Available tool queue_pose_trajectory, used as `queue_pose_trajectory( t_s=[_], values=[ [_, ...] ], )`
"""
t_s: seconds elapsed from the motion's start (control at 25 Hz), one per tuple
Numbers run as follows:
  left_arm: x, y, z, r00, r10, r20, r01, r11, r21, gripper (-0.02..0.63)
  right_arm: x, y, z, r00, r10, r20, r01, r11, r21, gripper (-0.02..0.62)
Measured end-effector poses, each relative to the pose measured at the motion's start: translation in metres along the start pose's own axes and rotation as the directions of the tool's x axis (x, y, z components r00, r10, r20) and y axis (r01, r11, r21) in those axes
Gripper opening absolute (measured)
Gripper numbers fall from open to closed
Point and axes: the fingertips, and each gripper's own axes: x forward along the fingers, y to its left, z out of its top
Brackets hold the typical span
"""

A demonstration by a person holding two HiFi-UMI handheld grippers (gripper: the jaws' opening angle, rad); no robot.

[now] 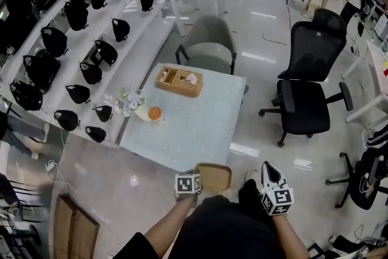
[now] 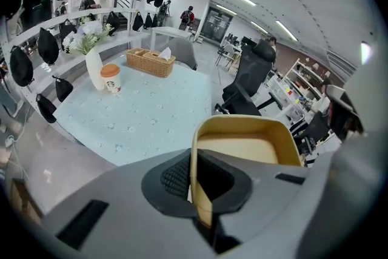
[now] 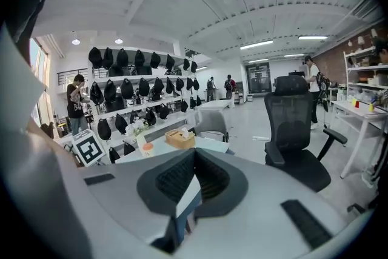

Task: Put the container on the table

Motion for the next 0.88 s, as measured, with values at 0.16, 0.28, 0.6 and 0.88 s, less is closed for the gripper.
queue_pose_trajectory(
  t_s=[0.16, 0.28, 0.6, 0.88],
  values=[
    [-0.007, 0.010, 0.008, 1.000, 0.024, 0.016, -0.024, 0.999, -0.036, 0.008, 0.022, -0.006, 0.011, 1.000, 0.014, 0.022, -0.014, 1.000, 0.014, -0.002],
    [-0.004, 0.019, 0.016, 0.998, 0.054, 0.034, -0.050, 0.994, -0.094, 0.008, 0.047, -0.007, 0.019, 0.998, 0.060, 0.018, -0.059, 0.998, -0.014, -0.002],
    [0.022, 0.036, 0.055, 0.987, 0.143, 0.070, -0.120, 0.960, -0.254, 0.009, 0.140, -0.027, 0.069, 0.978, 0.207, 0.023, -0.205, 0.975, -0.089, -0.002],
    [0.043, 0.026, 0.109, 0.969, 0.196, 0.152, -0.116, 0.899, -0.422, 0.009, 0.216, -0.037, 0.097, 0.924, 0.381, -0.028, -0.381, 0.914, -0.142, -0.002]
  ],
)
